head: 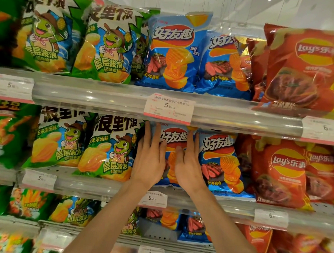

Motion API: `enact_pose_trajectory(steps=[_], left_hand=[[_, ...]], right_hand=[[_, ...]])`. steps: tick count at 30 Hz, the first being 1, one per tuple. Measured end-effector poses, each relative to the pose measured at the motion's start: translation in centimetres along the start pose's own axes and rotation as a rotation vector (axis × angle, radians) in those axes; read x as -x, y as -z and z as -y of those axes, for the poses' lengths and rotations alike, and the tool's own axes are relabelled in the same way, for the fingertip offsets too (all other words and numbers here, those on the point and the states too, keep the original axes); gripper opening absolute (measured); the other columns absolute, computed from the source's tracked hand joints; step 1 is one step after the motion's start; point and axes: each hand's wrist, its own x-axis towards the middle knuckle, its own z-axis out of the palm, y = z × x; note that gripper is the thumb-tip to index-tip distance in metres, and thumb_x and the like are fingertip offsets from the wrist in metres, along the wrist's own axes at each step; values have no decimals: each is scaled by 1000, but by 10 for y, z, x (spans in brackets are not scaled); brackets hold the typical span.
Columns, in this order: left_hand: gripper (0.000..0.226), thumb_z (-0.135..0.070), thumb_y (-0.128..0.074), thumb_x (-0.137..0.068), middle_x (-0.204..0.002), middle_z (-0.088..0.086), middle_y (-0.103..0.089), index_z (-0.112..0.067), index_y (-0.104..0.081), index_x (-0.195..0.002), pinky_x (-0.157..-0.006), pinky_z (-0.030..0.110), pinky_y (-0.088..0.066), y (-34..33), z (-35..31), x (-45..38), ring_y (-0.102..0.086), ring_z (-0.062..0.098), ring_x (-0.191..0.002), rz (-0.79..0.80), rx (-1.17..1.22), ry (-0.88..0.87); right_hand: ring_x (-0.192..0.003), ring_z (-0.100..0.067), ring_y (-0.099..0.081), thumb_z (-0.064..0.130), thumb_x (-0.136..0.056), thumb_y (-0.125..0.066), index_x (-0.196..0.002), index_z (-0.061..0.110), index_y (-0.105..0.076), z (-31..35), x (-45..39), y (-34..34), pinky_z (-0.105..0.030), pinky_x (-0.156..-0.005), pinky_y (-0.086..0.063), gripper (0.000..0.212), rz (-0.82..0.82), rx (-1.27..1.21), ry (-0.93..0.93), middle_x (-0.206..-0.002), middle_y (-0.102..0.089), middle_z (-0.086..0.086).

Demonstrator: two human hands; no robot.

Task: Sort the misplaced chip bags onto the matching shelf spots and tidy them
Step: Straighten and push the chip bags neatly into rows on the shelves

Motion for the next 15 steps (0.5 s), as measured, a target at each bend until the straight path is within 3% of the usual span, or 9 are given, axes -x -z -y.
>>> enact_pose_trajectory(steps=[2,5,8,11,15], left_hand=[[56,-39,-23,-106,-168,10,-8,-30,-10,-160,-120,43,-23,10,4,7,-21,34,-151,4,-34,-21],[49,-21,-37,-103,-159,15,-33,-14,-37,-152,-118,45,-31,33,16,13,-33,35,-144,-57,-196,-174],[43,-16,-43,-100,-149,17,-46,-7,-51,-142,-111,51,-39,58,37,12,-40,37,-138,-111,-354,-232],[46,-28,-37,-103,-154,14,-42,-13,-49,-145,-115,52,-33,73,62,10,-34,36,-144,-77,-449,-162],[57,-45,-20,-105,-165,11,-25,-24,-29,-157,-125,49,-12,69,86,13,-17,31,-154,19,-528,-71]], right_hand=[[-157,-24,-1,32,-108,-36,-162,32,-6,-2,3,0,-28,-114,-27,61,-7,47,18,-169,14,4],[-155,-34,-12,33,-107,-37,-158,28,-16,-3,7,0,-57,-115,-38,56,-31,204,154,-168,0,0],[-155,-40,-5,36,-107,-34,-157,17,-28,-3,5,-1,-60,-122,-22,54,-43,469,252,-167,-6,-14],[-154,-45,-3,52,-104,-28,-157,18,-31,-4,0,-5,-62,-122,-18,63,-14,652,244,-168,-7,-18],[-154,-45,2,62,-101,-26,-159,16,-24,-1,4,-17,-63,-122,-16,74,-18,725,204,-168,-3,-21]])
